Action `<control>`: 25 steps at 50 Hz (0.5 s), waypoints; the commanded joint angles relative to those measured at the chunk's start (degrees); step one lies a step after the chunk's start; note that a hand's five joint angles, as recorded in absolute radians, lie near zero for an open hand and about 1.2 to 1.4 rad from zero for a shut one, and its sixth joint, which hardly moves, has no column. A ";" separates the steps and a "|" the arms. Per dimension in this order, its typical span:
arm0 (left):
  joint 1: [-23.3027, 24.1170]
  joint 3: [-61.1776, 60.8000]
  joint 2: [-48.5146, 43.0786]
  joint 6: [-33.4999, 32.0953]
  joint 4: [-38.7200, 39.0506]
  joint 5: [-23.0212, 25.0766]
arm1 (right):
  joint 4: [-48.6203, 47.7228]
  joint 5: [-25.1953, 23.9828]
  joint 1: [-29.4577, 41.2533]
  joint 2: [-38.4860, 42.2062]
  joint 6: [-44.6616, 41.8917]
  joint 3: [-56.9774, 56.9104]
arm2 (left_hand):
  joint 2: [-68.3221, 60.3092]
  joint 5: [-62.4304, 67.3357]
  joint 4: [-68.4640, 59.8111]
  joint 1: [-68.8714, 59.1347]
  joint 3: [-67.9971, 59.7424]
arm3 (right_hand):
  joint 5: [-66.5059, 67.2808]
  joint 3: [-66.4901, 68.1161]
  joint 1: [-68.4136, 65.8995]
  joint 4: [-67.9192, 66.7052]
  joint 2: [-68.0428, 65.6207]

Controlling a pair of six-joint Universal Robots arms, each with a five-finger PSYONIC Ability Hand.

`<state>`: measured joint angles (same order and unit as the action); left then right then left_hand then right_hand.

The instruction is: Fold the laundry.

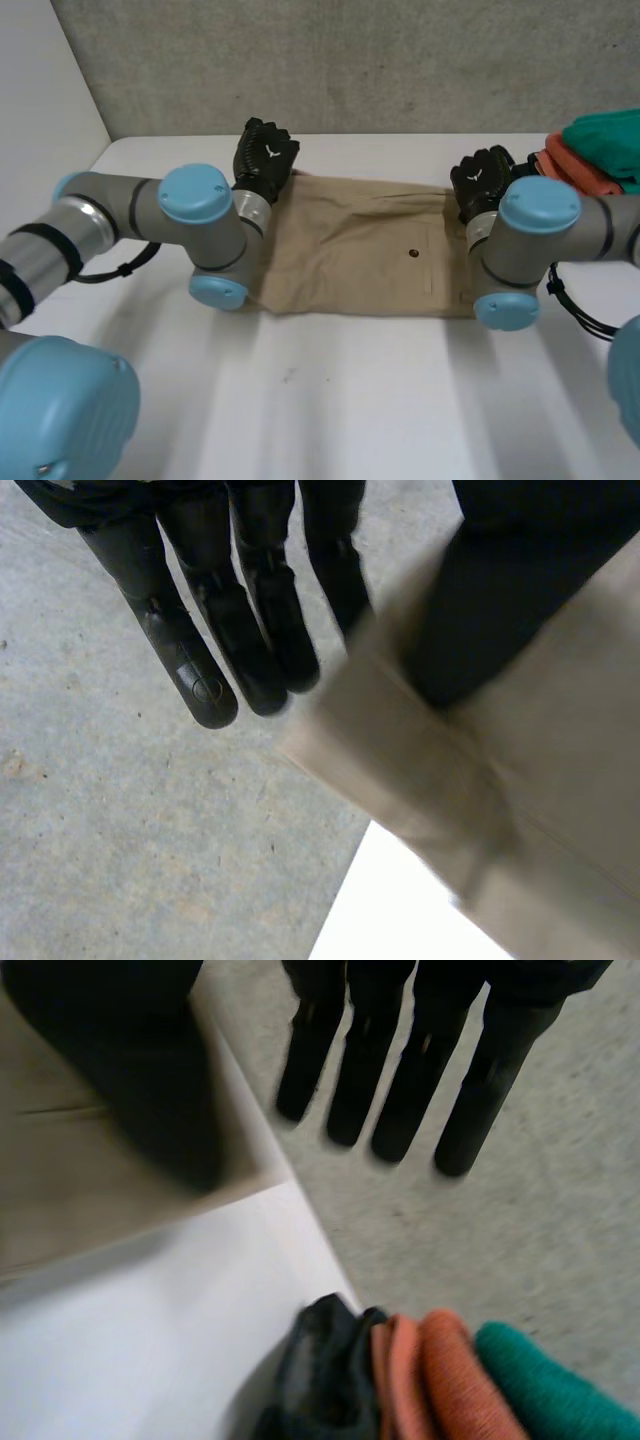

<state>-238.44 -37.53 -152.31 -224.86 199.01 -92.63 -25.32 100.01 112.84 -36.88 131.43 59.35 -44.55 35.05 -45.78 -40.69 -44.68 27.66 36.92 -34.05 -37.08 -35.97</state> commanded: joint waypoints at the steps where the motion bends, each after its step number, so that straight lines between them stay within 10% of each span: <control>1: 3.59 -1.40 -0.54 1.00 5.86 -0.27 | -7.37 -0.61 1.33 0.76 -4.61 1.73 | 34.55 -35.05 35.78 30.69 34.68 | -27.66 -26.92 24.05 27.08 25.97; 12: 5.61 -19.41 23.18 9.61 8.59 -0.36 | 8.05 -4.82 0.63 -24.19 9.62 12.80 | 34.55 -35.05 35.78 30.69 34.68 | -27.66 -26.92 24.05 27.08 25.97; 25: 5.88 -38.92 40.42 23.32 -2.28 6.65 | 37.54 -13.43 -3.85 -27.46 31.08 19.48 | 34.55 -35.05 35.78 30.69 34.68 | -22.87 -22.13 19.27 22.29 21.18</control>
<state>-232.00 -70.30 -116.34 -206.62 204.35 -91.15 5.61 92.09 110.78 -64.90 156.01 75.39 -12.03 2.82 -11.65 -10.90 -12.07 2.48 11.92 -12.90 -12.20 -12.43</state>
